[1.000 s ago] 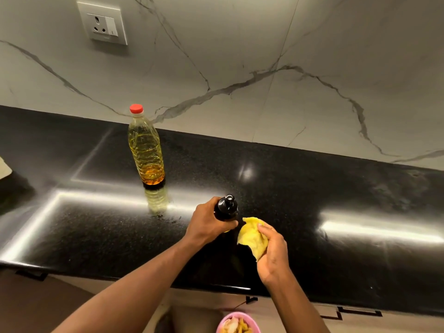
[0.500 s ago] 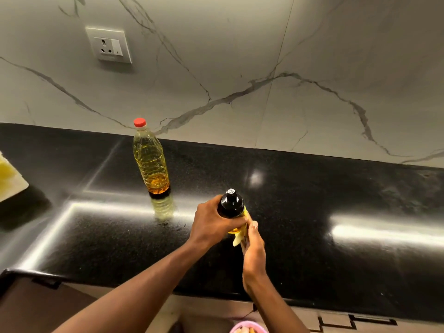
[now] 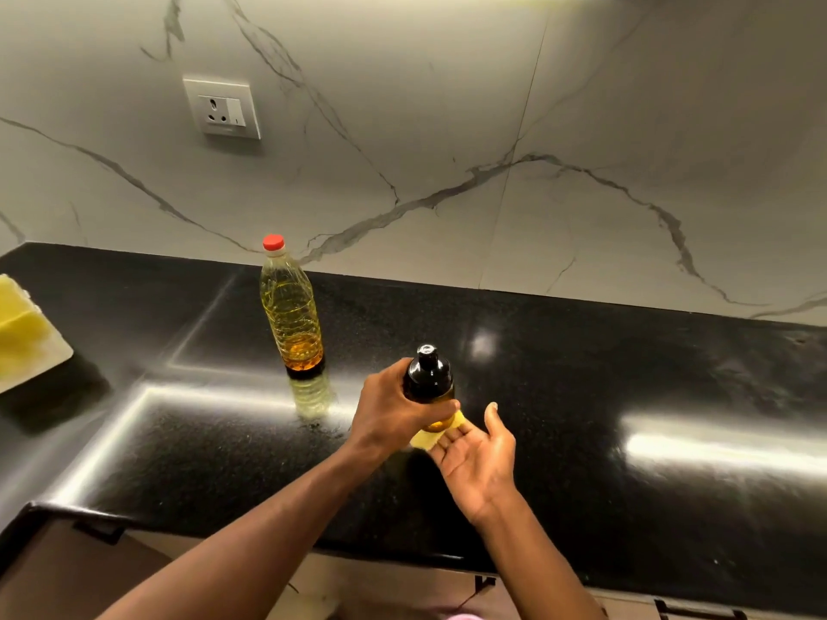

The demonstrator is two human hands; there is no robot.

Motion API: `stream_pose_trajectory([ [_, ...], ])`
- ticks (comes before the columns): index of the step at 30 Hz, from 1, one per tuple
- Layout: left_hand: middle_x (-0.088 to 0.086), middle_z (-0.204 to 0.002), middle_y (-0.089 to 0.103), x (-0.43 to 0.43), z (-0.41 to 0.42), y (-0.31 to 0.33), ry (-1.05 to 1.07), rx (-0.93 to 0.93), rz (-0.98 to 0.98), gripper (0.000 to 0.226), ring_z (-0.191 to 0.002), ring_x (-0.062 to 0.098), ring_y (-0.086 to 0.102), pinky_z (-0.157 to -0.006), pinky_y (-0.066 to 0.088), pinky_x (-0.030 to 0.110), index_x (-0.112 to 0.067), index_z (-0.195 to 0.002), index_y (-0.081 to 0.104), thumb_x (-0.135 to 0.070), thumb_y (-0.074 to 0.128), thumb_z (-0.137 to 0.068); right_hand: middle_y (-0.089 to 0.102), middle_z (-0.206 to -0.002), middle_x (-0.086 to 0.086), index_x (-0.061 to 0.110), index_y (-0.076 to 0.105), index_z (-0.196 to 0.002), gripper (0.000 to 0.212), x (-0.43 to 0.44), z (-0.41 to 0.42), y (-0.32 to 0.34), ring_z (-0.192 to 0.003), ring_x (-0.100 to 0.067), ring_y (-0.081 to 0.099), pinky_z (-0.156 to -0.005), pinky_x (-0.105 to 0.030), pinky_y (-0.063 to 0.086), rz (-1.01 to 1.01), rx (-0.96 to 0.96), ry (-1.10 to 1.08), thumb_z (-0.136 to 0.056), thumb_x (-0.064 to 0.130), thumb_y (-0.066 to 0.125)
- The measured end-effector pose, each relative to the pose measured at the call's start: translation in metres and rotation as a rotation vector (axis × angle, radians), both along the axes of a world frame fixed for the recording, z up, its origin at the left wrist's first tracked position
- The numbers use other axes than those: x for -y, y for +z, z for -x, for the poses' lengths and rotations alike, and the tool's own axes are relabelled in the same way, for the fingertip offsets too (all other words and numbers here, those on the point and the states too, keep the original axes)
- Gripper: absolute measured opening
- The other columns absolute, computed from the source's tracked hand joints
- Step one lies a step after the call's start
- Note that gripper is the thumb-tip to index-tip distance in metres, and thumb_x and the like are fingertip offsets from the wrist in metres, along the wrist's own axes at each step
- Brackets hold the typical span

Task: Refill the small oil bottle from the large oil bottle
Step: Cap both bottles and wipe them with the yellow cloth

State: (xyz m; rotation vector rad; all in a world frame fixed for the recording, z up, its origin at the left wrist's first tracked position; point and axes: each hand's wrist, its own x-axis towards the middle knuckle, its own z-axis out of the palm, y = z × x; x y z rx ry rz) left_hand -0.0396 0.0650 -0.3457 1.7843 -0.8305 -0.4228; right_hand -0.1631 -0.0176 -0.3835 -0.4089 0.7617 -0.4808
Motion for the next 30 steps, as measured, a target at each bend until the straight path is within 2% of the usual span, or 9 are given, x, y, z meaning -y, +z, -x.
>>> stream_pose_trajectory([
  [3, -0.010, -0.086, 0.078, 0.005, 0.000, 0.004, 0.015, -0.016, 0.015, 0.041, -0.081, 0.005, 0.074, -0.076, 0.063, 0.039, -0.028, -0.094, 0.075, -0.037, 0.099, -0.062, 0.071, -0.130, -0.029, -0.007, 0.061, -0.138, 0.080, -0.002, 0.015, 0.008, -0.127, -0.040, 0.065, -0.112, -0.051, 0.048, 0.049, -0.022, -0.045, -0.107, 0.062, 0.036],
  [8, -0.010, -0.088, 0.078, 0.010, 0.011, 0.009, -0.005, -0.021, 0.013, 0.041, -0.082, 0.005, 0.075, -0.076, 0.064, 0.039, -0.029, -0.094, 0.076, -0.039, 0.098, -0.061, 0.073, -0.130, -0.022, 0.000, 0.063, -0.139, 0.078, 0.005, 0.017, 0.020, -0.129, -0.032, 0.066, -0.117, -0.046, 0.046, 0.245, -0.055, -0.039, -0.108, 0.065, 0.032],
  [12, -0.009, -0.090, 0.078, 0.008, 0.021, 0.010, -0.035, -0.006, 0.016, 0.043, -0.085, 0.005, 0.075, -0.079, 0.064, 0.038, -0.028, -0.099, 0.075, -0.038, 0.097, -0.063, 0.074, -0.127, -0.024, 0.002, 0.072, -0.130, 0.086, 0.008, 0.003, 0.029, -0.115, -0.029, 0.068, -0.098, -0.041, 0.052, 0.440, -0.152, 0.094, -0.108, 0.068, 0.021],
  [15, -0.007, -0.087, 0.078, 0.005, 0.025, 0.012, -0.039, -0.003, 0.024, 0.039, -0.083, 0.008, 0.075, -0.077, 0.064, 0.042, -0.027, -0.095, 0.075, -0.034, 0.096, -0.063, 0.074, -0.124, -0.024, -0.001, 0.071, -0.129, 0.093, 0.012, 0.003, 0.031, -0.098, -0.026, 0.073, -0.085, -0.038, 0.055, 0.352, -0.115, 0.155, -0.105, 0.073, 0.021],
  [17, -0.008, -0.087, 0.078, 0.004, 0.028, 0.014, -0.027, 0.003, 0.039, 0.039, -0.082, 0.007, 0.075, -0.077, 0.064, 0.041, -0.027, -0.096, 0.075, -0.032, 0.097, -0.063, 0.076, -0.119, -0.023, -0.003, 0.070, -0.130, 0.091, 0.009, 0.006, 0.030, -0.094, -0.024, 0.076, -0.081, -0.036, 0.055, 0.220, -0.063, 0.156, -0.105, 0.072, 0.024],
  [20, -0.010, -0.089, 0.077, 0.002, 0.031, 0.017, -0.031, 0.037, 0.038, 0.042, -0.085, 0.004, 0.074, -0.079, 0.063, 0.036, -0.029, -0.099, 0.075, -0.036, 0.097, -0.064, 0.074, -0.127, -0.025, -0.004, 0.065, -0.137, 0.087, -0.001, 0.013, 0.027, -0.115, -0.032, 0.073, -0.093, -0.043, 0.056, 0.090, -0.025, 0.099, -0.105, 0.070, 0.032],
  [24, -0.012, -0.089, 0.077, 0.001, 0.031, 0.018, 0.017, 0.043, 0.039, 0.044, -0.083, 0.002, 0.073, -0.078, 0.063, 0.034, -0.029, -0.100, 0.075, -0.037, 0.098, -0.064, 0.075, -0.116, -0.027, -0.008, 0.064, -0.134, 0.084, -0.009, 0.028, 0.027, -0.111, -0.035, 0.072, -0.097, -0.046, 0.056, 0.022, -0.033, -0.017, -0.104, 0.067, 0.041],
  [26, -0.012, -0.088, 0.077, 0.002, 0.029, 0.017, 0.037, 0.044, 0.036, 0.043, -0.082, 0.002, 0.073, -0.076, 0.063, 0.035, -0.028, -0.098, 0.076, -0.039, 0.098, -0.063, 0.075, -0.120, -0.027, -0.007, 0.063, -0.134, 0.081, -0.006, 0.035, 0.028, -0.114, -0.037, 0.071, -0.100, -0.047, 0.055, 0.009, -0.018, -0.078, -0.104, 0.066, 0.044],
  [30, -0.010, -0.087, 0.077, 0.004, 0.027, 0.019, 0.008, 0.032, 0.012, 0.042, -0.082, 0.005, 0.074, -0.076, 0.063, 0.037, -0.028, -0.096, 0.076, -0.039, 0.099, -0.062, 0.073, -0.127, -0.028, -0.006, 0.063, -0.134, 0.084, 0.000, 0.030, 0.037, -0.125, -0.040, 0.067, -0.115, -0.053, 0.047, -0.016, 0.027, -0.112, -0.103, 0.070, 0.043],
])
